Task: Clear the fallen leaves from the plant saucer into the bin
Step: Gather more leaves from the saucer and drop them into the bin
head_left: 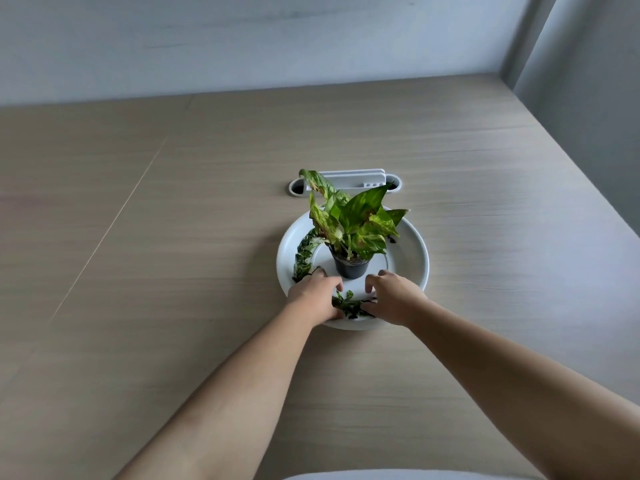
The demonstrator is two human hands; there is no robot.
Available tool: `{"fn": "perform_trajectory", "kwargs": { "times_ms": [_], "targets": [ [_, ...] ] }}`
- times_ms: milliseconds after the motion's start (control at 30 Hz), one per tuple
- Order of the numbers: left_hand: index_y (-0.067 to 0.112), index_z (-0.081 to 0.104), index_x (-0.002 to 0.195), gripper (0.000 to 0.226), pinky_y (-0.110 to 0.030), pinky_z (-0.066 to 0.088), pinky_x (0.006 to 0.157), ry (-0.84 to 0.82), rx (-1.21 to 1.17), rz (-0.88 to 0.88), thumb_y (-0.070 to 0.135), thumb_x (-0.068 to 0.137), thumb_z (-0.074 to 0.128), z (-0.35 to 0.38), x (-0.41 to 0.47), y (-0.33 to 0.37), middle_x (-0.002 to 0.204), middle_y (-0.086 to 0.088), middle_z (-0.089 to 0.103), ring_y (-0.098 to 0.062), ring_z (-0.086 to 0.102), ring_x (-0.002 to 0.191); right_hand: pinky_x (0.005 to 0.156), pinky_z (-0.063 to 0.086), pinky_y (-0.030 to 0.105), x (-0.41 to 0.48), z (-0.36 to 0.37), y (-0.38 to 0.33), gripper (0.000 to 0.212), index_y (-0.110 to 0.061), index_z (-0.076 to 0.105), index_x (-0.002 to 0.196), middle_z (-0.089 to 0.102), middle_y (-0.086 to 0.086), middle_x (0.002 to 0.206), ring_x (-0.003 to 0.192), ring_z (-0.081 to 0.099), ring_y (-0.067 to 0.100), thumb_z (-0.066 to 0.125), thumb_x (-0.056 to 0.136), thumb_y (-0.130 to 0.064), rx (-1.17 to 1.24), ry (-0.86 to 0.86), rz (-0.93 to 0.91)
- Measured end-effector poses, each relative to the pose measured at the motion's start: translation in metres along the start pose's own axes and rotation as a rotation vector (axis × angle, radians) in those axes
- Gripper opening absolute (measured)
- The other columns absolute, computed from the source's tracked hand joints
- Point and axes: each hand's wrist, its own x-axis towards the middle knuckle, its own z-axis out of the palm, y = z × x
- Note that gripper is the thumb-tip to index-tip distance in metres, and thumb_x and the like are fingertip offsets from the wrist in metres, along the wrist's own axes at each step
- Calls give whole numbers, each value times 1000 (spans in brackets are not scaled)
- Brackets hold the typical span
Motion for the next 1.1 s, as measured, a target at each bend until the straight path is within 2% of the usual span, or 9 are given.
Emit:
{"fn": "perform_trajectory", "kwargs": {
  "times_ms": [67,167,267,367,500,700,867,1000,1100],
  "targets": [
    [33,54,108,31,-31,41,71,24,5,-2,25,81,66,7,2,1,118,0,52,-24,54,104,68,47,34,5,9,-5,38,-16,53,107,52,7,106,94,55,27,66,78,-36,-4,14,16],
    [27,56,103,27,-31,40,70,56,1,11,20,80,68,11,4,2,112,-2,53,-26,54,103,63,46,34,8,17,-11,33,-13,52,105,51,10,104,88,53,28,66,77,-22,-6,31,34],
    [21,60,98,22,-31,40,67,71,-18,47,8,81,65,14,6,2,107,-6,54,-29,57,96,60,43,30,11,20,-10,20,-10,58,96,53,10,98,73,51,26,60,76,-8,63,40,36],
    [16,67,93,27,-29,43,69,75,-132,59,-5,79,58,19,7,-1,104,-8,58,-30,61,93,63,43,27,12,22,-5,21,-10,67,89,57,10,91,76,56,27,55,75,1,110,47,27],
    [12,72,84,19,-23,44,71,83,-262,46,-3,79,62,17,5,-5,101,-8,68,-26,65,91,68,49,27,9,19,-3,26,-11,71,83,69,9,92,85,64,27,53,74,3,192,82,67],
    [12,72,78,11,-24,50,76,158,-417,34,2,78,66,-2,0,-10,85,-1,67,-15,60,79,69,55,30,-1,-3,-9,20,-7,73,84,71,8,89,78,64,23,57,79,3,312,200,111],
    [10,73,77,13,-22,51,74,200,-458,64,-1,76,66,-19,-9,-5,87,-5,73,-13,60,76,59,48,23,-14,-15,-12,19,-7,74,84,73,8,89,71,61,20,59,78,3,349,264,149],
    [11,72,76,14,-17,47,62,203,-460,88,-1,76,66,-22,-21,11,79,-1,69,-12,60,75,53,40,19,-39,-25,-4,21,-8,74,83,72,6,83,67,56,16,58,77,4,364,316,170],
    [11,73,76,14,-21,50,66,207,-438,124,0,75,65,-19,-34,41,80,-3,71,-12,60,74,48,38,17,-73,-34,19,20,-9,74,80,68,4,76,63,55,17,59,76,4,371,381,198]
  ]
}}
